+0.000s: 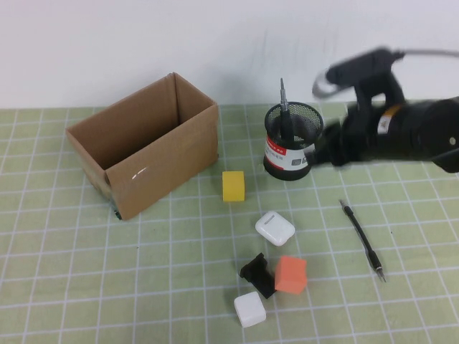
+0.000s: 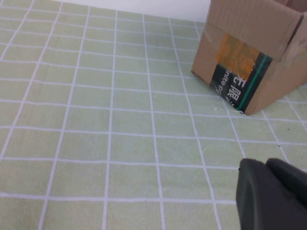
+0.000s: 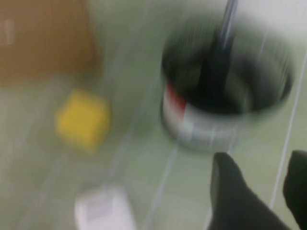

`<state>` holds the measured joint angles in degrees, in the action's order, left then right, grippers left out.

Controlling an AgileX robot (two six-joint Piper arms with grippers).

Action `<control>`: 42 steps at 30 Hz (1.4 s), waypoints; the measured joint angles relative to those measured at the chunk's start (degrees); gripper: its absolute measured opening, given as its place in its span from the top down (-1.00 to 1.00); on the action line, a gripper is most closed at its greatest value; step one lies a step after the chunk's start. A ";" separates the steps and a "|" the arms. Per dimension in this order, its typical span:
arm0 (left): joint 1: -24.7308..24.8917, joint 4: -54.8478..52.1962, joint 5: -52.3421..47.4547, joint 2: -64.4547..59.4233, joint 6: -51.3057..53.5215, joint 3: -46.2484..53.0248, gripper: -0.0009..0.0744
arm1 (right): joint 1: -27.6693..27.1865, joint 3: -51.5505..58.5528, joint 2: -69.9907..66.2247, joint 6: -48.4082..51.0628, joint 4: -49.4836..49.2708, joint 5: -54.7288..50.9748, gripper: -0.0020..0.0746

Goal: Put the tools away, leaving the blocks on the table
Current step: Place the picked object into the round holder, then pick up the long Screwdriver from the table

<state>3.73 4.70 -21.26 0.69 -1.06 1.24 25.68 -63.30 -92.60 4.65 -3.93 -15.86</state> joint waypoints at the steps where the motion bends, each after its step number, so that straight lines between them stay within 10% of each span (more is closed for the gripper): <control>1: 0.00 0.00 0.00 0.00 0.00 0.00 0.99 | 0.00 0.00 0.03 0.00 0.00 -3.40 0.41; 29: 0.00 0.00 0.00 0.00 0.00 0.00 0.99 | -2.90 -11.47 -21.48 -15.38 9.77 -22.67 0.42; 42: 0.00 0.00 0.00 0.00 0.00 0.00 0.99 | -2.90 -14.25 -19.56 -18.07 11.61 -20.20 0.91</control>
<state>3.73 4.70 -21.26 0.69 -1.06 1.24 22.78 -77.55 -112.16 -13.43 7.68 -36.06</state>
